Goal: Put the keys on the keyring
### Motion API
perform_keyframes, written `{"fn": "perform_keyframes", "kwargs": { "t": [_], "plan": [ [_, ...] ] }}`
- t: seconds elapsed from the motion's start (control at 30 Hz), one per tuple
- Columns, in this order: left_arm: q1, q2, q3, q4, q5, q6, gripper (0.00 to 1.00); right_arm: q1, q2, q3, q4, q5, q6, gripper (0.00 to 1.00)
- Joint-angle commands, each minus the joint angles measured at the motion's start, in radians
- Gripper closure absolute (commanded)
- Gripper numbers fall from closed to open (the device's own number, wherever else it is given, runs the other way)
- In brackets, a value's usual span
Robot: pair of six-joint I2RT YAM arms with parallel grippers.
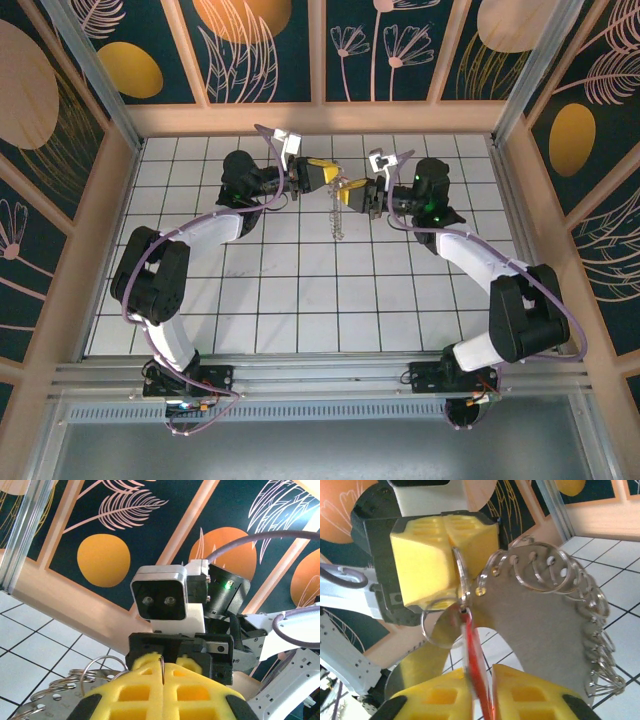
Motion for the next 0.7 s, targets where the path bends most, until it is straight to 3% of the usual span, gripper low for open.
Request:
{"fn": "perform_keyframes", "kwargs": {
  "t": [0.0,0.67],
  "plan": [
    [-0.001,-0.044,0.008,0.058,-0.011,-0.003,1.00,0.005,-0.009,0.020,0.037,-0.027,-0.010,0.98],
    [-0.001,-0.056,-0.022,0.098,-0.032,-0.018,1.00,0.071,0.082,0.122,-0.034,0.027,-0.031,1.00]
  ]
}}
